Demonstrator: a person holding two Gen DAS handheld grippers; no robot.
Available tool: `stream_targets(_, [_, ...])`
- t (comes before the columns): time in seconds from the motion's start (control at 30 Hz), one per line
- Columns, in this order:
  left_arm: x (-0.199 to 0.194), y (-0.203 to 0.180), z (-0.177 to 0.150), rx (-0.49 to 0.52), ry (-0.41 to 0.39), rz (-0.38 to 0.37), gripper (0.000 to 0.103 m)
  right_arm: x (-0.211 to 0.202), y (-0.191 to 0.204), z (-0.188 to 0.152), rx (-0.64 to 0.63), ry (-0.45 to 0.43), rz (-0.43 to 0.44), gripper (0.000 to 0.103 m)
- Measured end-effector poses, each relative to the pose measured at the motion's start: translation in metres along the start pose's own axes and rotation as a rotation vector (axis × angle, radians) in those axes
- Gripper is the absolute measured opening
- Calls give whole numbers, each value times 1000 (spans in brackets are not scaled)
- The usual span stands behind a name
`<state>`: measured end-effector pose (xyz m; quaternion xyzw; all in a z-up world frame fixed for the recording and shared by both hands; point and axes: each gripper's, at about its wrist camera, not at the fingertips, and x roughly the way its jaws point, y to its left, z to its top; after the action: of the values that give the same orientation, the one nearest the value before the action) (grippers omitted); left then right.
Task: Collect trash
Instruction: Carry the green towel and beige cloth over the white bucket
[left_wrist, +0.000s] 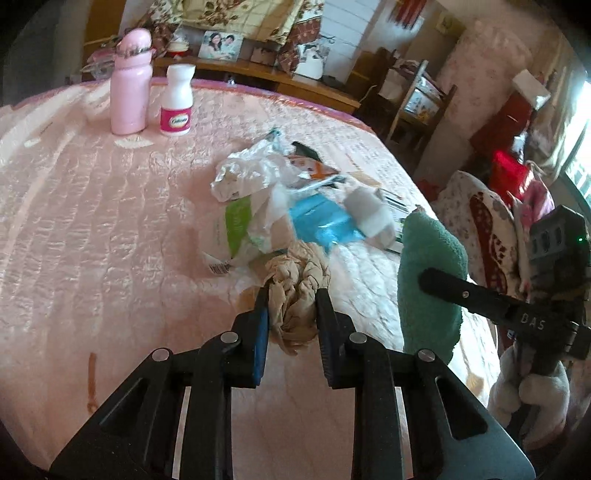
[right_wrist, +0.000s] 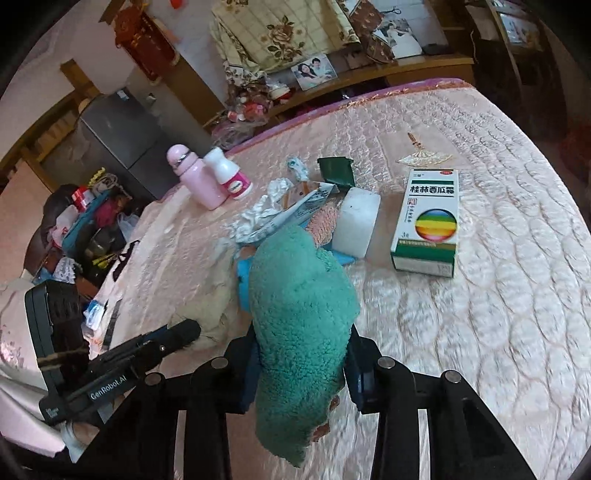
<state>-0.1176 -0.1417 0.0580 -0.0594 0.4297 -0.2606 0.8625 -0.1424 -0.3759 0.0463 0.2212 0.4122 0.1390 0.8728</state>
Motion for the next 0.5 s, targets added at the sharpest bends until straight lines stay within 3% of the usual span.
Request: stream_targets(0.5, [-28, -56, -3, 115, -65, 19, 21, -58, 10, -21, -40, -65, -31, 37])
